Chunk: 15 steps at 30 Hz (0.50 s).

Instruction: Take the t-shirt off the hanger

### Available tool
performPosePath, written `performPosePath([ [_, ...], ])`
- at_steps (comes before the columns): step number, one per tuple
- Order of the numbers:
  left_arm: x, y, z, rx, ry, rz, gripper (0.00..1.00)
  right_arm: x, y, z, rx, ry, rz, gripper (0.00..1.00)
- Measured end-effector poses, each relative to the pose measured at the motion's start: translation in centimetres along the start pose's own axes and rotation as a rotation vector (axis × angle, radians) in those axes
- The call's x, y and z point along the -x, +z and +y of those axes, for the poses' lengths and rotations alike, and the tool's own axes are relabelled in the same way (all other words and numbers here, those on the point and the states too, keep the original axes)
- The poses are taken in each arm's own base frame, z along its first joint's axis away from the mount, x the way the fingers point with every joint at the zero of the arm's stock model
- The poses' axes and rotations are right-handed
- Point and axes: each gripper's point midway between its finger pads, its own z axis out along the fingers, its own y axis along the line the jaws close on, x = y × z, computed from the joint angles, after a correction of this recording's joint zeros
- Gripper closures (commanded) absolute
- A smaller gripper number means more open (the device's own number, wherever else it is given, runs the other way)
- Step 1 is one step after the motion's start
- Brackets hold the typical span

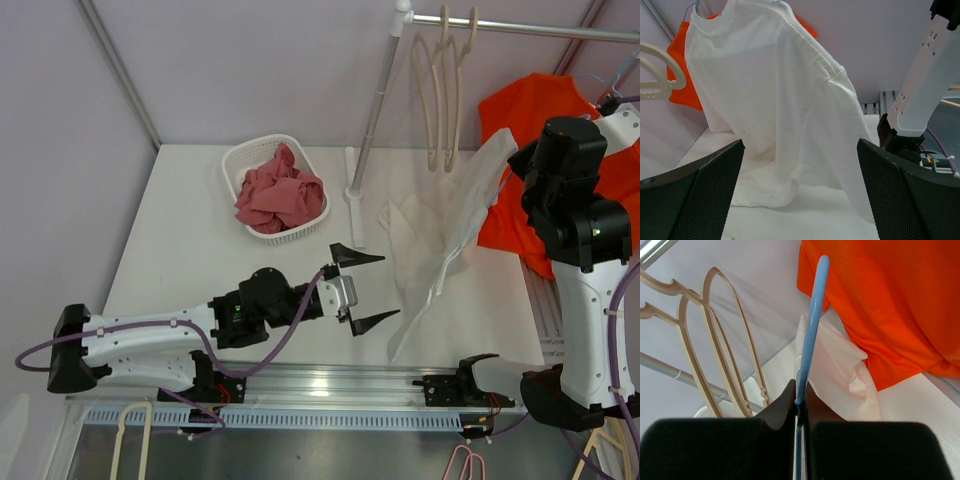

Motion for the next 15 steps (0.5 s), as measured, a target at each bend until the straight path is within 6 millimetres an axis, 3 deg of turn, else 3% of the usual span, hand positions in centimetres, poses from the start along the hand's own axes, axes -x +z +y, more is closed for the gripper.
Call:
performPosePath([
  [5,1.4,2.8,-0.8,-0.019,0.013,-0.010,0.00,-0.6,-0.3,0.0,-0.007,-0.010,-0.001,1.00],
  [9,3.2,4.8,-0.1,0.013,0.010,-0.030,0.01,-1.1,-0.4,0.1,-0.007,-0.021,-0.001,1.00],
  [15,4.1,6.0,-0.1,0.015,-0.048,-0.015,0.00,-1.4,-0.5,0.3,-0.011,-0.034,-0.019,1.00],
])
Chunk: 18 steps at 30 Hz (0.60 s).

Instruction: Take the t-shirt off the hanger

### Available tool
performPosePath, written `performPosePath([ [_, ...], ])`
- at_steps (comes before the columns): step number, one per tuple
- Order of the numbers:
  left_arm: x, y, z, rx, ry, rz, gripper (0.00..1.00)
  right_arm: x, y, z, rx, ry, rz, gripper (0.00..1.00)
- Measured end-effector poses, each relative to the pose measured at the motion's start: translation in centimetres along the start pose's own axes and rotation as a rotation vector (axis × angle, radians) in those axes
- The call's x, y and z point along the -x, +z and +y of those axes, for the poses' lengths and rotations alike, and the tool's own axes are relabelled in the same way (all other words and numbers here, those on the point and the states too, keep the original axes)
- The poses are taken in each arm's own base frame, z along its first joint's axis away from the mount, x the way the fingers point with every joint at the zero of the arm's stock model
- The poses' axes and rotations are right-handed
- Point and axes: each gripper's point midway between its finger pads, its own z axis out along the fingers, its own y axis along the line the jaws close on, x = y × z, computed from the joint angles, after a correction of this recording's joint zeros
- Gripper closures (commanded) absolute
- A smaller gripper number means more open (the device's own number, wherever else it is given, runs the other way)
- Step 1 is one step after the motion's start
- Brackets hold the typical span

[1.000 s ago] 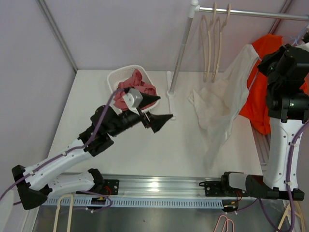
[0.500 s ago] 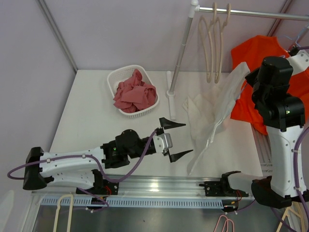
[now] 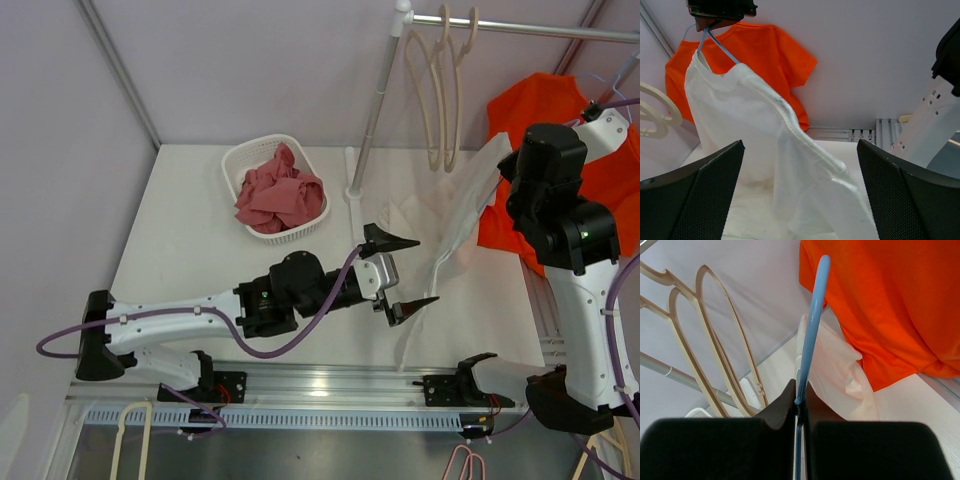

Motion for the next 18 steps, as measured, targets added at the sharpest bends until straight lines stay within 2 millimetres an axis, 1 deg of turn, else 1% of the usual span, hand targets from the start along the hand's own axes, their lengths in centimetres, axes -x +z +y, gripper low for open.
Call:
performPosePath([
  [3,0.1,0.5,-0.5,-0.012,-0.038,0.019,0.01,-0.1,0.1,-0.1,-0.006,-0.002,-0.010,1.00],
  [6,-0.2,0.9,-1.5,-0.025,-0.092,0.062,0.01,0.0,0.1,0.0,-0.006,-0.004,-0.020,1.00],
  [9,-0.9,0.8,-3.0,-0.028,-0.145,0.113,0.01,0.2,0.1,0.2,-0.001,-0.003,-0.028,1.00],
  [11,-1.7,0.5,-3.5,-0.016,-0.179,0.155,0.01,0.3,0.1,0.2,0.003,-0.002,-0.032,1.00],
  [13,-2.7,0.3,-3.5,0.017,-0.202,0.200,0.01,0.4,0.0,0.3,0.006,-0.001,-0.036,1.00],
  [15,-3.7,0.2,-3.0,0.062,-0.212,0.239,0.02,0.5,-0.1,0.4,0.013,0.004,-0.039,1.00],
  [18,-5.8,0.2,-2.0,0.147,-0.212,0.298,0.04,0.8,-0.4,0.6,0.027,0.009,-0.044,1.00],
])
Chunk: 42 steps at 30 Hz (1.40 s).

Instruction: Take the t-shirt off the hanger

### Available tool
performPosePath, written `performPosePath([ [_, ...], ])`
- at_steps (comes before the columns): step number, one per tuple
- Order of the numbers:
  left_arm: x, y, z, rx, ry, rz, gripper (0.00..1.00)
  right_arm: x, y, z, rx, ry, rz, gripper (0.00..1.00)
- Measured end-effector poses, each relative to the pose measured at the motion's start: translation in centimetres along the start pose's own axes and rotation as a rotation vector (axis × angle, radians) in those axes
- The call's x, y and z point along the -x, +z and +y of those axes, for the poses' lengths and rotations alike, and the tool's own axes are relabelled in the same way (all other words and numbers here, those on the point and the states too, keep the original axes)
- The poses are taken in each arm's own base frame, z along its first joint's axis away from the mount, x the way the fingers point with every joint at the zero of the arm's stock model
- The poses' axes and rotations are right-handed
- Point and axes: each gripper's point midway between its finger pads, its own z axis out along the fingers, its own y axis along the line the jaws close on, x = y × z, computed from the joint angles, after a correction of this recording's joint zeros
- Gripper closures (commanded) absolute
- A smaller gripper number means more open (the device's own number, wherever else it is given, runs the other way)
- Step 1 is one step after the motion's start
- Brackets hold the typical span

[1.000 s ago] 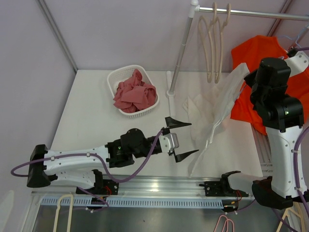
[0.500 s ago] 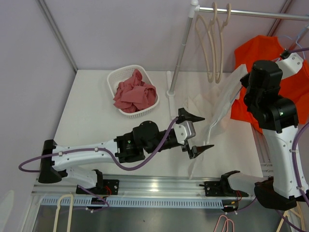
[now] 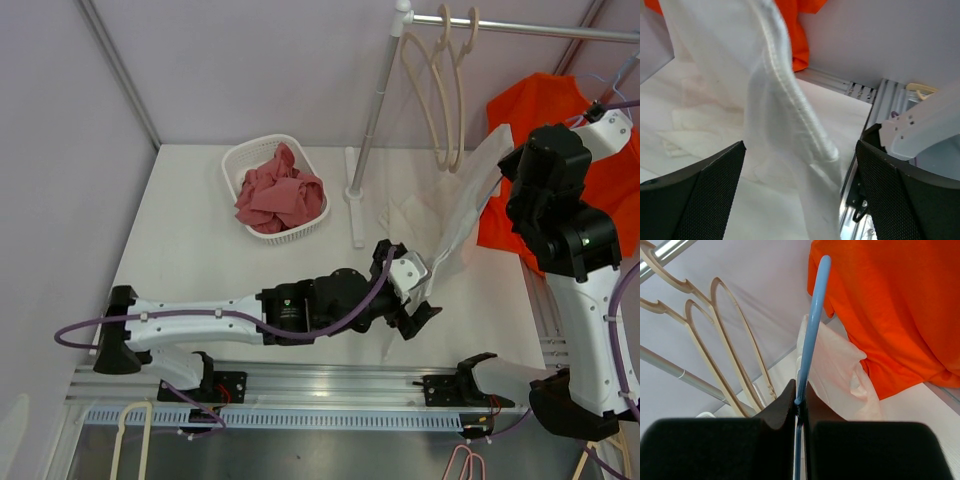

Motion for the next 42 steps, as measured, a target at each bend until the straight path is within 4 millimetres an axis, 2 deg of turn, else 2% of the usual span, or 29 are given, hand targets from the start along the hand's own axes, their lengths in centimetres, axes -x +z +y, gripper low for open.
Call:
performPosePath([
  [1,-0.6,0.3,0.4,0.025,0.000,0.014,0.06,0.1,-0.1,0.1,0.005,0.003,-0.002,1.00],
  [4,-2.3,1.2,1.7,0.100,-0.001,0.059,0.30,0.3,-0.4,0.4,0.025,0.011,-0.006,1.00],
  [5,-3.0,1.6,2.2,0.124,0.001,0.080,0.51,0.4,-0.6,0.5,0.031,0.013,-0.007,1.00],
  [7,-3.8,2.5,3.1,0.169,-0.002,0.112,0.74,0.4,-0.8,0.7,0.040,0.016,-0.006,1.00],
  [8,-4.1,2.8,3.5,0.185,-0.006,0.122,0.91,0.4,-0.9,0.7,0.044,0.015,-0.006,1.00],
  [9,-4.3,3.0,3.8,0.200,-0.011,0.127,0.98,0.4,-0.9,0.8,0.046,0.014,-0.006,1.00],
  [12,-4.4,2.8,4.8,0.246,-0.009,0.135,0.99,0.5,-0.9,0.9,0.050,0.012,-0.008,1.00],
  [17,-3.6,1.4,4.9,0.260,-0.014,0.132,0.99,0.1,-0.5,0.7,0.036,-0.016,-0.012,1.00],
  [22,-2.1,-2.7,2.6,0.193,-0.053,0.090,0.99,-0.5,0.4,0.4,-0.003,-0.073,-0.028,1.00],
  [25,-1.9,-5.1,0.7,0.139,-0.087,0.073,0.99,-1.0,0.9,0.3,-0.015,-0.106,-0.030,1.00],
  [29,-3.1,-6.9,-0.4,0.107,-0.121,0.080,0.99,-1.1,1.2,0.0,-0.026,-0.137,-0.033,1.00],
  [37,-7.7,-9.1,0.7,0.130,-0.131,0.095,0.99,-0.6,1.7,-0.6,-0.046,-0.146,-0.046,1.00],
  [42,-8.4,-9.0,1.0,0.144,-0.149,0.072,0.99,-1.0,1.9,-0.2,-0.019,-0.138,-0.024,1.00],
])
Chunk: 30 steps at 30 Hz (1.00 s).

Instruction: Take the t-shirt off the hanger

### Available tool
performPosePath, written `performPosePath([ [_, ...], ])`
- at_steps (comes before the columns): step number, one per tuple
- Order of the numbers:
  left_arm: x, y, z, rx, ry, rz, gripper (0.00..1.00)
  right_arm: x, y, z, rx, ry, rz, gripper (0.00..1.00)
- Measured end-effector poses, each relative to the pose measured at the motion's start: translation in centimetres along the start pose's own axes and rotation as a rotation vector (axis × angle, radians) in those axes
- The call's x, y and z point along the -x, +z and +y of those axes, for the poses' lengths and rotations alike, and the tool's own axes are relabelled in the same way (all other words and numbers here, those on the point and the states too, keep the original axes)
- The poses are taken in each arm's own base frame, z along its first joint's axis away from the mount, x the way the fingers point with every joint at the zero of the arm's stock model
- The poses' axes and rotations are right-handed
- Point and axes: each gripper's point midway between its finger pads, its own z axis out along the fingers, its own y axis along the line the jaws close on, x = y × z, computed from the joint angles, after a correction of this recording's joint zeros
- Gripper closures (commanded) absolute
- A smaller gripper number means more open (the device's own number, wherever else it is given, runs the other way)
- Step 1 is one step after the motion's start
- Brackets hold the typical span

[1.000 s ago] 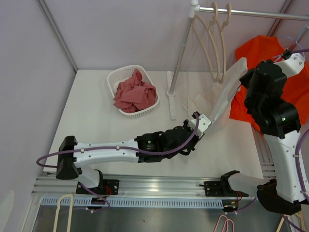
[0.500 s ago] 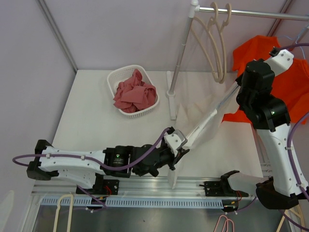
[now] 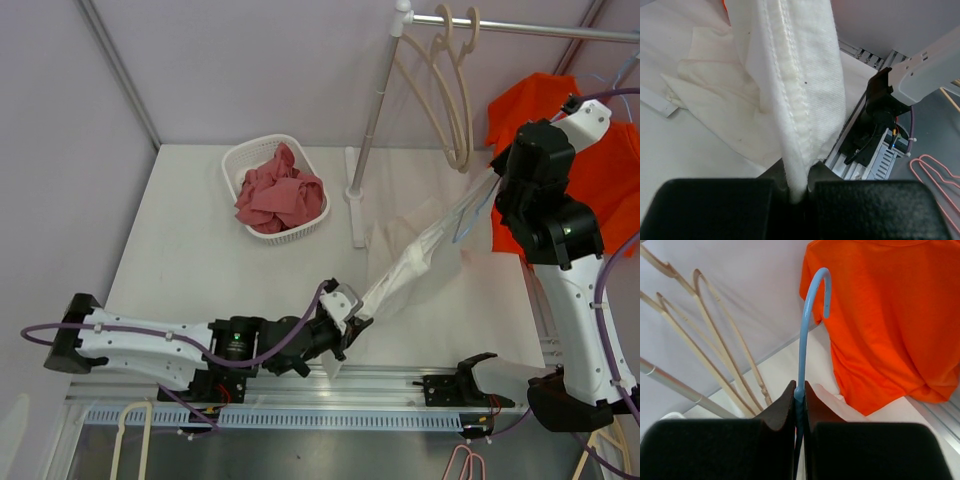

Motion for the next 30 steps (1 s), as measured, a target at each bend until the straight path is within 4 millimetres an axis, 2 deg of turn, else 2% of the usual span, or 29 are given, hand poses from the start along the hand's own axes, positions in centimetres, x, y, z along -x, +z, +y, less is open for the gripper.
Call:
performPosePath([
  [2,0.0,0.9,0.1,0.011,-0.011,-0.004,0.99,-0.2,-0.1,0.5,0.030,0.009,0.015,1.00],
  [4,-0.6,2.8,0.5,-0.008,-0.050,0.020,0.99,-0.6,-0.3,1.2,0.068,0.016,0.036,1.00],
  [5,-0.9,3.9,1.1,-0.013,-0.084,0.032,0.99,-0.7,-0.5,1.6,0.095,0.020,0.054,1.00],
  [8,-1.8,8.2,4.8,0.013,-0.195,0.097,0.99,-0.5,-1.7,2.9,0.188,0.034,0.099,1.00],
  [11,-1.4,12.6,7.5,0.040,-0.269,0.141,0.99,1.3,-3.5,3.9,0.277,0.059,0.115,1.00],
  [14,-0.8,15.1,7.5,0.002,-0.306,0.162,0.99,3.9,-5.3,4.5,0.343,0.080,0.100,1.00],
  [16,-0.8,15.7,7.0,-0.034,-0.320,0.183,0.99,4.7,-5.8,4.2,0.350,0.075,0.081,1.00],
  [20,-1.6,15.2,5.5,-0.109,-0.348,0.237,0.99,4.7,-5.5,2.7,0.307,0.004,0.050,1.00],
  [23,-2.0,14.0,5.0,-0.132,-0.350,0.286,0.99,5.1,-4.9,2.2,0.277,-0.045,0.015,1.00],
  [25,-1.3,12.8,4.9,-0.136,-0.335,0.305,0.99,5.4,-4.2,2.4,0.267,-0.073,-0.007,1.00],
  [27,1.4,11.8,4.8,-0.142,-0.314,0.284,0.99,5.7,-3.6,2.7,0.265,-0.091,-0.032,1.00],
  [30,8.5,11.0,5.3,-0.164,-0.289,0.158,0.99,5.7,-2.5,3.4,0.286,-0.124,-0.075,1.00],
])
